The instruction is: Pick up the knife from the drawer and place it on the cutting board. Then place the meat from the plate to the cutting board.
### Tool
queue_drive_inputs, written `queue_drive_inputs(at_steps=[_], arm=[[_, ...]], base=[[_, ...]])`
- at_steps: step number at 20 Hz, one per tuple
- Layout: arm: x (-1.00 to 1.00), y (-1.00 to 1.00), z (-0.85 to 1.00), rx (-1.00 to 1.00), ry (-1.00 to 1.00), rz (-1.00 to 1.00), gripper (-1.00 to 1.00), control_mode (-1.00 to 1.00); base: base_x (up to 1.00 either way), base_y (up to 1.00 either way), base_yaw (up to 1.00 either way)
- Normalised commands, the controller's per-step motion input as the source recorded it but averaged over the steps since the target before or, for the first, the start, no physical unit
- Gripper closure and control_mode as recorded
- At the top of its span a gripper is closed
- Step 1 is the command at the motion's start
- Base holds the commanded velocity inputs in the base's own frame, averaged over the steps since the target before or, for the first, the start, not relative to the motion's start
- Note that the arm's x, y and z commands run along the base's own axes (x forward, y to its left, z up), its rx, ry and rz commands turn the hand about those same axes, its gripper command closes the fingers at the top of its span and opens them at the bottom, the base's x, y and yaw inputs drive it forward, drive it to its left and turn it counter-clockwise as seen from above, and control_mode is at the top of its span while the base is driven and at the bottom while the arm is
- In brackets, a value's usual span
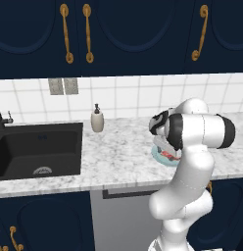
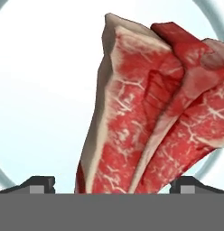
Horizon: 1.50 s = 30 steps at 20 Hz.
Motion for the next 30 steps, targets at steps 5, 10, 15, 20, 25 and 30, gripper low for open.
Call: queue_drive_inputs(at_steps=[5, 10, 15, 20, 25, 30], arm=[[-0.08, -0.04, -0.26, 0.0, 0.02, -0.1, 1.0, -1.0], [-0.2, 0.0, -0.39, 0.0, 0.0, -0.09, 1.0, -1.0], [-0.24, 0.0, -0.11, 0.0, 0.0, -0.05, 1.0, -1.0], [-0.15, 0.0, 0.0, 0.0, 0.0, 0.0, 1.0, -1.0], [-0.04, 0.04, 0.01, 0.0, 0.0, 0.0, 1.0, -1.0], [-0.46, 0.23, 0.47, 0.0, -0.07, 0.11, 1.0, -1.0]], base=[[0.0, 0.0, 0.0], [0.0, 0.0, 0.0], [0.0, 0.0, 0.0], [0.0, 0.0, 0.0], [0.0, 0.0, 0.0], [0.0, 0.0, 0.0]])
